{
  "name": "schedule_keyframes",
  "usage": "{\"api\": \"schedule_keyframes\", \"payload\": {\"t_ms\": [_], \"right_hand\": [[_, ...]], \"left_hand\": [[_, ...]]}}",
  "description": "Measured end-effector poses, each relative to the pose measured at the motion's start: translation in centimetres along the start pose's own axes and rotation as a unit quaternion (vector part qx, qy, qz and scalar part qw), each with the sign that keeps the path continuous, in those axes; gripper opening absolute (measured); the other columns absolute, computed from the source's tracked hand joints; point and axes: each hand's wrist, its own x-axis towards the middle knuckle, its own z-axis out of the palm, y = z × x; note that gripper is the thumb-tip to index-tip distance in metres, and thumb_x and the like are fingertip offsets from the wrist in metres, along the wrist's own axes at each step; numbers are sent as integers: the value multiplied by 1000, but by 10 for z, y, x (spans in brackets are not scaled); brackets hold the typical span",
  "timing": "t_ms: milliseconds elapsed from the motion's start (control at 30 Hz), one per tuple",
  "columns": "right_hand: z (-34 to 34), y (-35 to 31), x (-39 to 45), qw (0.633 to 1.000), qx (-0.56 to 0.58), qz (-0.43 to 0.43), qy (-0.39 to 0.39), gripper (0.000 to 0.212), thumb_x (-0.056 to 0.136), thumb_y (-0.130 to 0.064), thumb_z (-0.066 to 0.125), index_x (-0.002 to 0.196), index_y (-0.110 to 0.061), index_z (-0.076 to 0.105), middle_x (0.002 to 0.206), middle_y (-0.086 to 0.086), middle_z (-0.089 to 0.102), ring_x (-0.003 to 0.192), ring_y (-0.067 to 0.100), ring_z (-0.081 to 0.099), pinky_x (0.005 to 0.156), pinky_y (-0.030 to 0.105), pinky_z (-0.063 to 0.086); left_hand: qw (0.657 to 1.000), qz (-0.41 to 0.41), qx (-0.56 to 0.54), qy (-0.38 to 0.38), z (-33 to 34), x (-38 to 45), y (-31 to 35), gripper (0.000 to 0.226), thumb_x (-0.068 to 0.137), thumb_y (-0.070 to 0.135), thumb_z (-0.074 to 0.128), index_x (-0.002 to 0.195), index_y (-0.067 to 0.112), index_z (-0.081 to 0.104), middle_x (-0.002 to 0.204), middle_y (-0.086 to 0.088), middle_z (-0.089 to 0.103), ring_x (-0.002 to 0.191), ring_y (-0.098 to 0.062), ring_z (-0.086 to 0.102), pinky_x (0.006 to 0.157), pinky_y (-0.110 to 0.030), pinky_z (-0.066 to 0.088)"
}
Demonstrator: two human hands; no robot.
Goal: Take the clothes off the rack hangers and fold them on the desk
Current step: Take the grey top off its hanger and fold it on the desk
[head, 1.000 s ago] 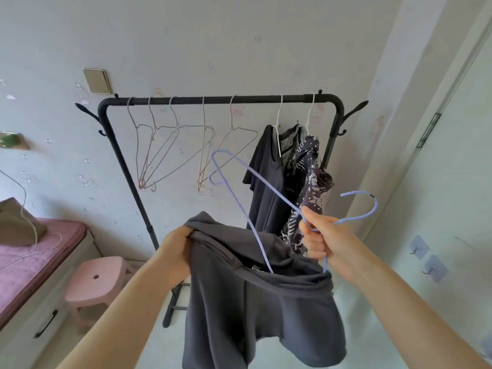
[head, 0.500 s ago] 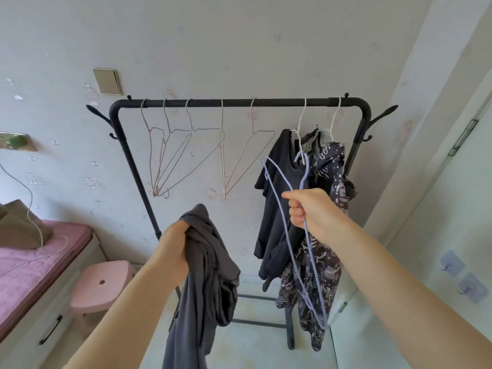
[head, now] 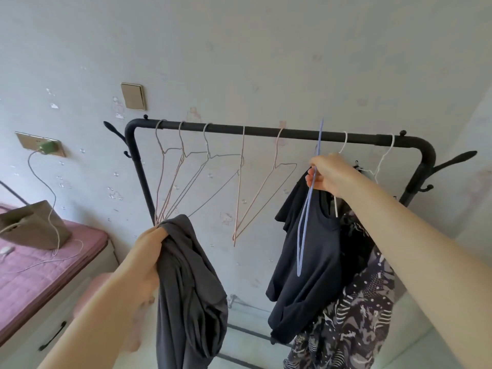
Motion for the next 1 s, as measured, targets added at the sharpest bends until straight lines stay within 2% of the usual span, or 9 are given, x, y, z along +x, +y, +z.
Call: {"api": "schedule_keyframes", "payload": {"t_ms": [167, 400, 533, 667, 800, 900, 1000], "right_hand": [[5, 3, 49, 999, -41, 10, -7, 20, 97, -5, 44, 116, -3, 51, 78, 10, 48, 67, 20, 52, 58, 32, 52], [11, 14, 70, 999, -44, 19, -8, 29, 98, -5, 41, 126, -2, 48, 83, 12, 52, 70, 20, 55, 64, 32, 54], [16, 11, 67, 998, -53, 18, -3, 28, 99, -5, 38, 126, 0, 47, 76, 11, 49, 65, 19, 52, 61, 31, 52], [22, 2, 66, 998, -65, 14, 22, 32, 99, 0, 33, 130, 0, 43, 71, 11, 46, 60, 18, 48, 60, 32, 50], [21, 7, 64, 996, -77, 24, 21, 38, 99, 0, 33, 137, -3, 39, 77, 13, 47, 64, 19, 51, 61, 33, 54], [20, 14, 62, 997, -72, 37, 19, 37, 100, 0, 33, 137, 1, 37, 79, 14, 48, 66, 22, 55, 64, 37, 55], [21, 23, 57, 995, -86, 44, 22, 39, 101, 1, 33, 139, 0, 34, 81, 15, 48, 67, 24, 56, 68, 38, 55]], "left_hand": [[1000, 8, -11, 24, 11, 14, 9, 23, 98, 18, 51, 109, 2, 65, 97, -18, 68, 90, -29, 65, 79, -40, 52], [999, 13, -7, 37, 12, 24, 13, 25, 98, 18, 50, 112, 3, 65, 109, -22, 68, 102, -33, 66, 90, -44, 52], [999, 10, -4, 36, 10, 20, 15, 27, 98, 17, 50, 114, 1, 64, 113, -25, 67, 107, -37, 64, 94, -47, 51], [999, 7, -3, 39, 5, 14, 15, 26, 99, 16, 47, 115, 2, 63, 113, -23, 67, 103, -35, 65, 85, -42, 53], [999, 6, 0, 41, -1, 7, 16, 25, 100, 13, 47, 113, 0, 63, 108, -22, 67, 97, -34, 64, 82, -40, 54], [999, 12, 7, 45, -5, 2, 18, 21, 100, 11, 46, 105, 3, 64, 95, -18, 67, 84, -28, 64, 74, -36, 53], [999, 15, 9, 48, -11, -1, 17, 21, 100, 11, 47, 105, 3, 65, 95, -17, 67, 83, -27, 64, 75, -35, 52]]}}
